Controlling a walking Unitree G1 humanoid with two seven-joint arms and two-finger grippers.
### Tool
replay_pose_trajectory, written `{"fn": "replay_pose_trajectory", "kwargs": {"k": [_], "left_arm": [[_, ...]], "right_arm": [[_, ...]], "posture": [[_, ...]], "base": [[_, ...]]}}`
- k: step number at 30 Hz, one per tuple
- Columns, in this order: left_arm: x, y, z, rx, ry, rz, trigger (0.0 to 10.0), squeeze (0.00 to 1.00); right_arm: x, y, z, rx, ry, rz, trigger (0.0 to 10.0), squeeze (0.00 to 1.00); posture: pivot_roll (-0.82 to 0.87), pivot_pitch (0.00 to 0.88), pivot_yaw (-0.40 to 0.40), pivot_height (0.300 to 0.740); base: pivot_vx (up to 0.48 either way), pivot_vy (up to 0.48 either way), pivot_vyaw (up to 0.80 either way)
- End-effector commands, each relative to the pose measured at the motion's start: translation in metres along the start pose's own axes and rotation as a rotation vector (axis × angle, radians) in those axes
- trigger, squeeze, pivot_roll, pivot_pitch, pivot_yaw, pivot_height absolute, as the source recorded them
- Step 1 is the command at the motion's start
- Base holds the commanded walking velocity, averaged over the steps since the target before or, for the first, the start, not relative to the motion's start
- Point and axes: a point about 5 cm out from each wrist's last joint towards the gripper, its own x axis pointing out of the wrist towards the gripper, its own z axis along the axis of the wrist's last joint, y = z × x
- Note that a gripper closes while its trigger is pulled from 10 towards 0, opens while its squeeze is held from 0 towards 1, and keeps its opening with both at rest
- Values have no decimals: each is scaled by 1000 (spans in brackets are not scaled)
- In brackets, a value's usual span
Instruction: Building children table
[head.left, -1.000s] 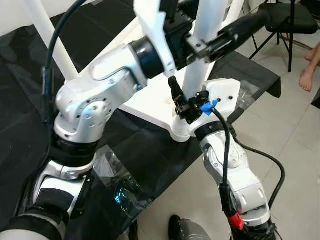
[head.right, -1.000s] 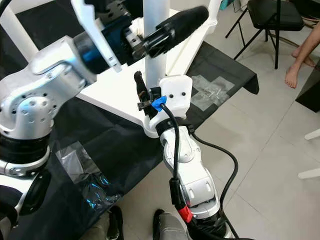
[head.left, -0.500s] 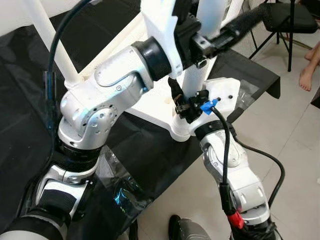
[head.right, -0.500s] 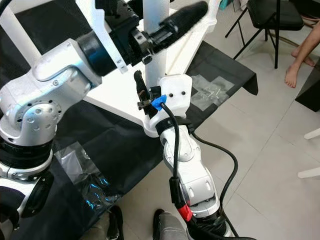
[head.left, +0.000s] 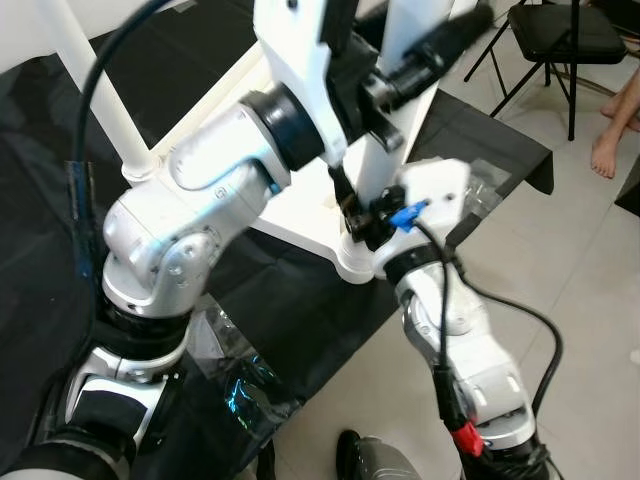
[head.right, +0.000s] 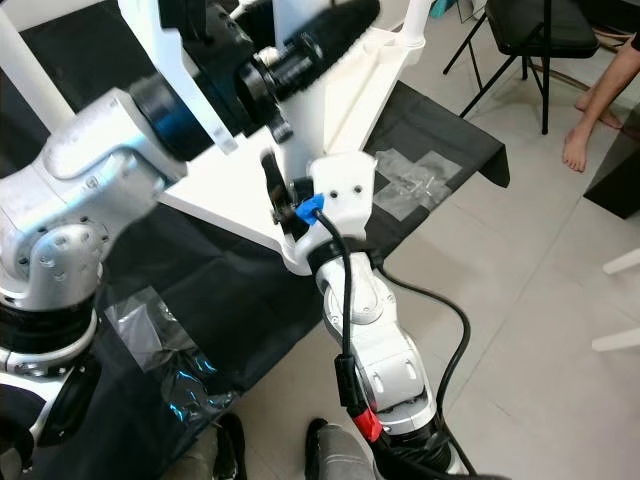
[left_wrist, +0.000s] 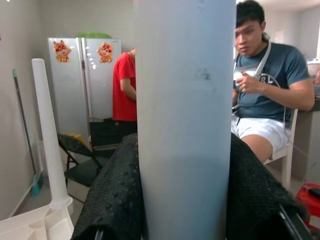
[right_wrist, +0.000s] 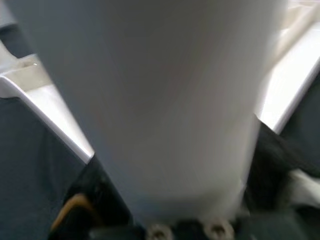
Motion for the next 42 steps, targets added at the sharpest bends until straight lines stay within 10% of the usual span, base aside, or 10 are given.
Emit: {"fn": "replay_pose_trajectory", "kwargs": {"k": [1, 9, 21, 22, 23, 24, 33, 40, 42], "left_arm": [[-8, 10, -14, 10, 99, 6, 0, 0], [-33, 36, -6, 8, 119, 18, 0, 0], [-18, 38, -11, -3, 121, -3, 0, 0], [-18, 38, -11, -5, 121, -6, 0, 0], [-18, 38, -11, -5, 121, -6, 0, 0], [-19, 38, -11, -8, 121, -10, 0, 0], [-31, 42, -13, -21, 128, -18, 0, 0], [-25, 42, -20, -30, 137, -21, 0, 0], [-25, 42, -21, -32, 138, -21, 0, 0]], "right_arm": [[0, -10, -3, -13, 14, -32, 10000, 1000], [6, -27, 33, 19, -222, 240, 10000, 1000], [5, -57, 52, -66, -220, 680, 10000, 980], [5, -58, 52, -68, -219, 697, 10000, 435], [5, -58, 52, -68, -219, 697, 10000, 435], [4, -60, 55, -56, -214, 788, 10000, 0], [13, -75, 81, -52, -230, 1150, 10000, 0], [29, -83, 86, -188, -188, 1185, 10000, 0], [32, -83, 87, -209, -185, 1186, 8235, 0]], "posture": [[20, 283, -38, 740], [19, 293, -30, 740], [22, 297, -26, 740], [22, 297, -26, 740], [22, 297, -26, 740], [25, 301, -26, 740], [28, 306, -21, 740], [35, 314, -19, 740], [40, 317, -19, 740]], "base": [[0, 0, 0], [0, 0, 0], [0, 0, 0], [0, 0, 0], [0, 0, 0], [0, 0, 0], [0, 0, 0], [0, 0, 0], [0, 0, 0]]}}
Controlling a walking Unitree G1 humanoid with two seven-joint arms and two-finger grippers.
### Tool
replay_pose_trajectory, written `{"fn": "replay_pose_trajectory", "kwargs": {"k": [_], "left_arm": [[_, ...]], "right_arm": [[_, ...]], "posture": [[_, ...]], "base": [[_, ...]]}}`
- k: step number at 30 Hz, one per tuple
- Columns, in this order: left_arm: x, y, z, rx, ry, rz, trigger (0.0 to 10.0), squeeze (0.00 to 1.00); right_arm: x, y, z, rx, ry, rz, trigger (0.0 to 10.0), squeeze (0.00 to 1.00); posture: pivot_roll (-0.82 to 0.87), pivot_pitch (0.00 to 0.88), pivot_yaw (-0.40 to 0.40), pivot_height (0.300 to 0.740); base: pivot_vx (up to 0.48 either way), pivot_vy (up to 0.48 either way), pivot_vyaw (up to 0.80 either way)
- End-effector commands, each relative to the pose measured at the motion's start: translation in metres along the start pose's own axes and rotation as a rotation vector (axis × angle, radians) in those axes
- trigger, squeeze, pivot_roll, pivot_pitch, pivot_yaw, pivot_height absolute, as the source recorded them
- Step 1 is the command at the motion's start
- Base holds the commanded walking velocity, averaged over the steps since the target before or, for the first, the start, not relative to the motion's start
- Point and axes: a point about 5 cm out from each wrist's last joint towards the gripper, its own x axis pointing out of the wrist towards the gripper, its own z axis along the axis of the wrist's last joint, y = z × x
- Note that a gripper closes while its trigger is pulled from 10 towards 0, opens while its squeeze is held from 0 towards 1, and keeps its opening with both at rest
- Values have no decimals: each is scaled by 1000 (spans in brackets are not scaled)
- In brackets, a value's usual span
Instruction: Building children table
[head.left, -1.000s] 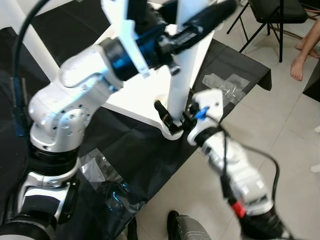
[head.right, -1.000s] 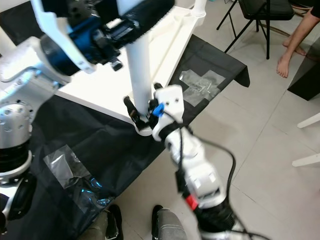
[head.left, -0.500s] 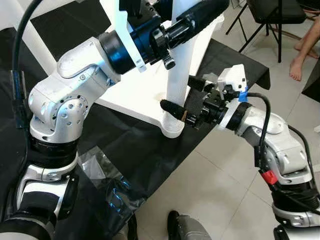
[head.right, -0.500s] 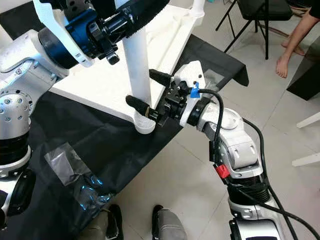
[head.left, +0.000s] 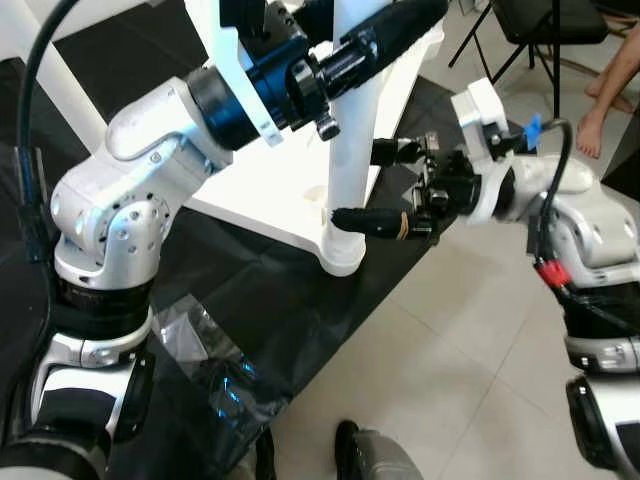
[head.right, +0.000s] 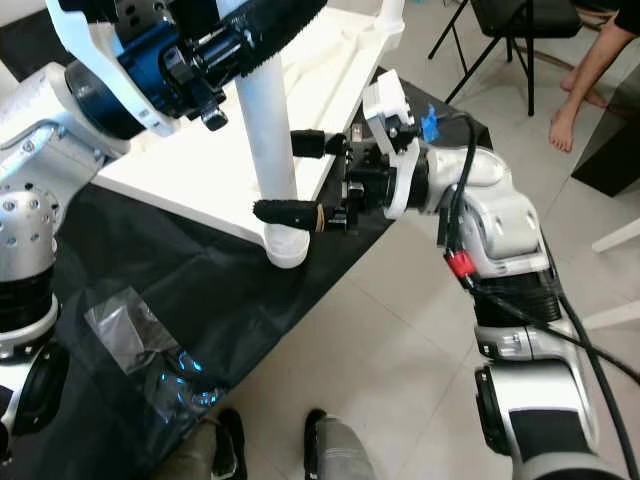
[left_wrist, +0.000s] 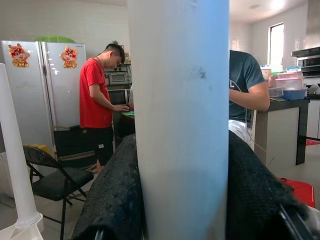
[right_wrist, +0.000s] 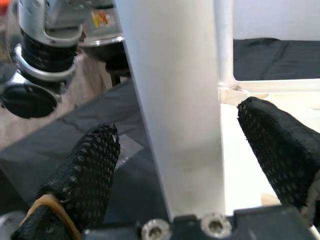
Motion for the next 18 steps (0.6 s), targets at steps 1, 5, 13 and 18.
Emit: {"fn": "replay_pose_trajectory", "kwargs": {"k": [1, 5, 13, 18], "left_arm": [[-8, 8, -28, -22, 146, 54, 0, 0], [-10, 9, -29, -26, 151, 53, 0, 0], [-9, 9, -33, -32, 156, 48, 0, 0], [-5, 8, -34, -36, 156, 46, 0, 0]], "right_arm": [[1, 1, -3, -17, 26, 28, 8235, 0], [4, -3, -1, -32, 37, 67, 0, 0], [3, -5, -1, -32, 38, 143, 0, 0], [7, -7, -4, -42, 32, 152, 0, 0]], "posture": [[40, 317, -19, 740], [48, 319, -20, 740], [52, 321, -22, 740], [60, 323, -21, 740]], "base": [[0, 0, 0], [0, 0, 0], [0, 0, 0], [0, 0, 0]]}}
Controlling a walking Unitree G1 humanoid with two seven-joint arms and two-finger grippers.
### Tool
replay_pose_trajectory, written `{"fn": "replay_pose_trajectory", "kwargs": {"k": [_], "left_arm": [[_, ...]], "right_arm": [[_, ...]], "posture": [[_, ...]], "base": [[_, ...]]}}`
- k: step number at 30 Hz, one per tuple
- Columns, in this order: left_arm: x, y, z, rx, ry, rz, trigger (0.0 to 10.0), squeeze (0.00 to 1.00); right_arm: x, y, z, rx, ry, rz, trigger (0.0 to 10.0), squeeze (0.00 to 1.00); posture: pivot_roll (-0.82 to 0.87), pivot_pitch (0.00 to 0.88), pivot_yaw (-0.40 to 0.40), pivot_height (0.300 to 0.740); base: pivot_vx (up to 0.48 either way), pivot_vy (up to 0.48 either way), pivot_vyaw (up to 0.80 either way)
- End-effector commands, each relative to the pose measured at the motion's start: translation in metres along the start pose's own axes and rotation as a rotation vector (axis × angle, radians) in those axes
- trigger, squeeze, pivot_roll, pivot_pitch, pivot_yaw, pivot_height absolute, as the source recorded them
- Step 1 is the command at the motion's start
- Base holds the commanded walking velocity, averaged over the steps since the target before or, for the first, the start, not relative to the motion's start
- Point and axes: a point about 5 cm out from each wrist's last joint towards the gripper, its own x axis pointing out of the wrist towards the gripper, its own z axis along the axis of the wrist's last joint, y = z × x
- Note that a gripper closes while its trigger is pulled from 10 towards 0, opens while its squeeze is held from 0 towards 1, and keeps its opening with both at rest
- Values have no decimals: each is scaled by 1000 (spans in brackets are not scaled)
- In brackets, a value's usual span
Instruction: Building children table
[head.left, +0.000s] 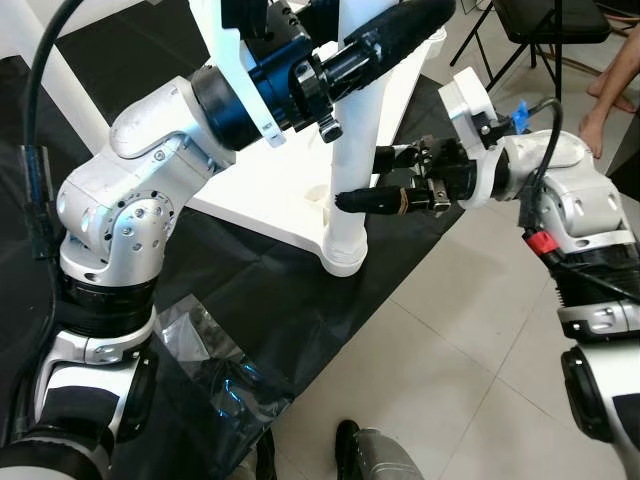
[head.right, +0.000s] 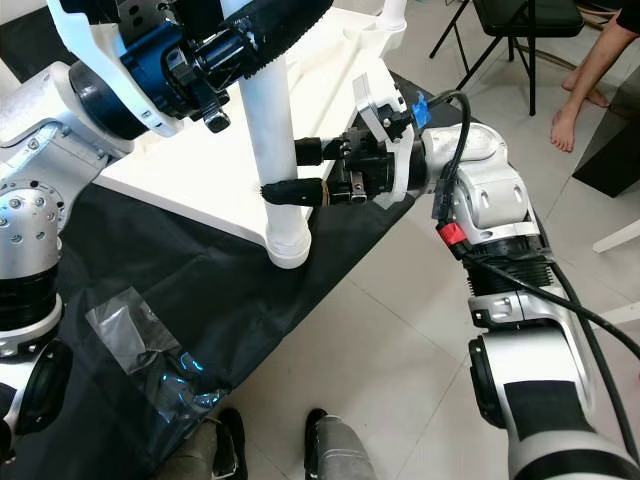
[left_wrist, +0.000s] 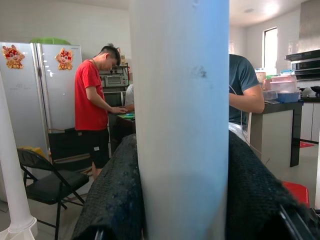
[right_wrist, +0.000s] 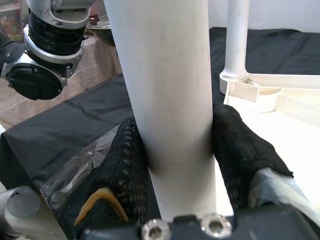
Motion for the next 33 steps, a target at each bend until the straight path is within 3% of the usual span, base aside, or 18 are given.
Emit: {"fn": "replay_pose_trajectory", "kwargs": {"k": [1, 11, 12, 22, 23, 24, 25, 26, 27, 28, 29, 30, 31, 32, 33], "left_arm": [[-8, 9, -31, -27, 160, 63, 0, 0], [-6, 9, -27, -29, 151, 58, 0, 0], [-5, 9, -26, -32, 148, 59, 10000, 1000], [-6, 13, -24, -32, 145, 96, 10000, 1000], [-7, 13, -24, -29, 146, 107, 10000, 1000], [-7, 13, -24, -29, 146, 107, 10000, 1000], [-9, 14, -25, -28, 147, 118, 10000, 1000], [-9, 14, -25, -28, 147, 118, 10000, 1000], [-11, 14, -26, -28, 149, 131, 10000, 1000], [-11, 14, -26, -28, 149, 131, 10000, 1000], [-13, 14, -28, -30, 154, 144, 10000, 1000], [-13, 14, -28, -30, 154, 144, 10000, 1000], [-15, 15, -30, -34, 160, 154, 10000, 1000], [-15, 15, -30, -34, 160, 154, 10000, 1000], [-16, 15, -32, -37, 167, 161, 10000, 1000]], "right_arm": [[8, 2, -1, -30, 12, 62, 0, 0], [11, -1, -5, -60, -9, -16, 0, 0], [10, 1, -6, -59, -13, -27, 0, 0], [10, 12, -13, -59, 1, -167, 0, 0], [13, 12, -18, -37, 32, -268, 0, 0], [13, 12, -18, -37, 32, -268, 0, 0], [20, 16, -27, -30, 92, -379, 0, 0], [20, 16, -27, -30, 92, -379, 0, 0], [25, 20, -35, -22, 145, -489, 0, 0], [25, 20, -35, -22, 145, -489, 0, 0], [30, 29, -50, 38, 198, -765, 0, 0], [30, 29, -50, 38, 198, -765, 0, 0], [35, 43, -63, 105, 215, -952, 0, 0], [35, 43, -63, 105, 215, -952, 0, 0], [38, 56, -72, 170, 219, -1078, 0, 0]], "posture": [[60, 323, -21, 740], [60, 323, -19, 740], [60, 323, -18, 740], [46, 328, -8, 740], [46, 328, -8, 740], [46, 328, -8, 740], [46, 328, -8, 740], [46, 328, -8, 740], [42, 332, -20, 740], [42, 332, -20, 740], [38, 337, -22, 740], [38, 337, -22, 740], [38, 336, -21, 740], [38, 336, -21, 740], [40, 336, -17, 740]], "base": [[0, 0, 0], [0, 0, 0], [0, 0, 0], [0, 0, 0], [0, 0, 0], [0, 0, 0], [0, 0, 0], [0, 0, 0], [0, 0, 0], [0, 0, 0], [0, 0, 0], [0, 0, 0], [0, 0, 0], [0, 0, 0], [0, 0, 0]]}}
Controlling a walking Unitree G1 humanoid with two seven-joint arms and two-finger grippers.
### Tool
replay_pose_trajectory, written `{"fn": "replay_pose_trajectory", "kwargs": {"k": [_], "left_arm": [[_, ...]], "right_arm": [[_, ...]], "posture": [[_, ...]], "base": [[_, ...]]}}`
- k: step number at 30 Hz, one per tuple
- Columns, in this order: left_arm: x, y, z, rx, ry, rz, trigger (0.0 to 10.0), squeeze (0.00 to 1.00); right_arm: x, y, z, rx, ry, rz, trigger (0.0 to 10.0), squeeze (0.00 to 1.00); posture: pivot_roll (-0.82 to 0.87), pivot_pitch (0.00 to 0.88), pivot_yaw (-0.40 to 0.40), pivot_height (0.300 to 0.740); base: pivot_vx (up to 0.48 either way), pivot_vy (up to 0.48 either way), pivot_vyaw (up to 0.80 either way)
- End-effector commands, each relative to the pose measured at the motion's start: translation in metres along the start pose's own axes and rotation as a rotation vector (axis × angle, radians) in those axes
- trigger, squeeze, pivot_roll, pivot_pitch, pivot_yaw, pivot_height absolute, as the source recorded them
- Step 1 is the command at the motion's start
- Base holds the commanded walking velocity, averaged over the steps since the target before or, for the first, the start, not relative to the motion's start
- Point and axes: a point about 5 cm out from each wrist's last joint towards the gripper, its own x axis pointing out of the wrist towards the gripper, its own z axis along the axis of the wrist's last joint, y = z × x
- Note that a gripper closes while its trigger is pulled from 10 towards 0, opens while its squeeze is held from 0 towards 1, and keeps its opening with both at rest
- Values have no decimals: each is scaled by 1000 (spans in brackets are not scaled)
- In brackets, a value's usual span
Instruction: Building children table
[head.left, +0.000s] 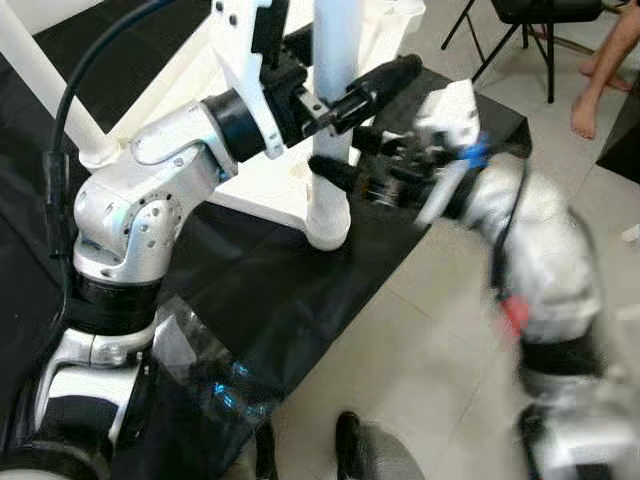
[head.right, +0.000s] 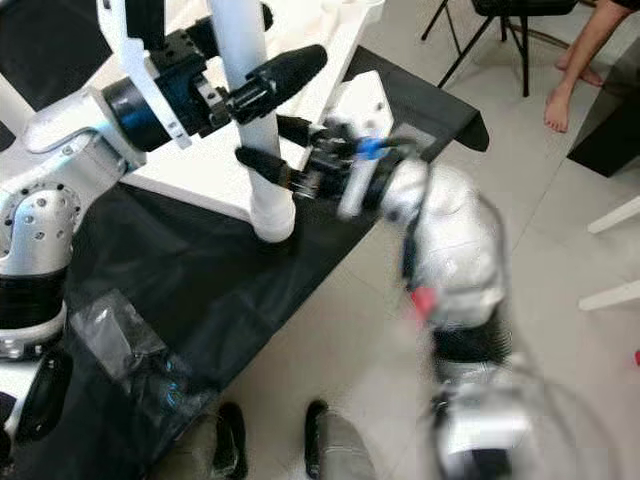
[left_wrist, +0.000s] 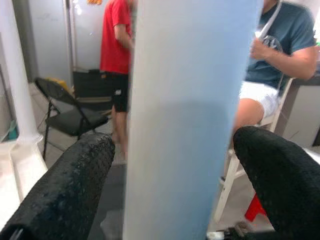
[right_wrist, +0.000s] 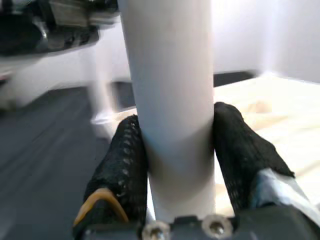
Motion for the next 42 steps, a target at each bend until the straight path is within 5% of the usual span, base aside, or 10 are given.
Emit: {"fn": "replay_pose_trajectory", "kwargs": {"k": [1, 17, 18, 20, 21, 30, 31, 32, 33, 42], "left_arm": [[-4, -1, -2, 9, 14, 9, 10000, 1000], [-14, 3, -25, 10, 118, 117, 10000, 1000], [-16, 5, -36, 14, 158, 194, 10000, 294], [-17, 5, -38, 15, 166, 210, 10000, 294], [-25, 9, -42, 17, 179, 254, 10000, 0], [-72, 28, -52, 15, 220, 450, 10000, 0], [-85, 33, -56, 18, 233, 518, 10000, 0], [-85, 33, -56, 18, 233, 518, 10000, 0], [-100, 36, -61, 21, 246, 598, 10000, 0], [-132, 33, -72, -20, 243, 780, 10000, 0]], "right_arm": [[-21, -3, -55, 48, 316, -198, 0, 0], [-19, 7, -52, 103, 289, -330, 0, 0], [-19, 10, -47, 97, 285, -346, 10000, 0], [-20, 11, -46, 94, 285, -353, 10000, 0], [-20, 12, -43, 81, 282, -354, 10000, 0], [-20, 9, -33, 57, 224, -338, 10000, 0], [-20, 9, -33, 60, 213, -337, 10000, 196], [-20, 9, -33, 60, 213, -337, 10000, 196], [-21, 9, -33, 70, 199, -333, 10000, 1000], [-25, 11, -33, 94, 184, -320, 10000, 1000]], "posture": [[40, 336, -17, 740], [22, 327, -15, 740], [16, 323, -13, 740], [16, 323, -13, 740], [7, 318, -11, 740], [-7, 293, -4, 740], [-10, 282, 0, 740], [-10, 282, 0, 740], [-12, 275, 4, 740], [-12, 263, 1, 740]], "base": [[0, 0, 0], [0, 0, 0], [0, 0, 0], [0, 0, 0], [0, 0, 0], [0, 0, 0], [0, 0, 0], [0, 0, 0], [0, 0, 0], [0, 0, 0]]}}
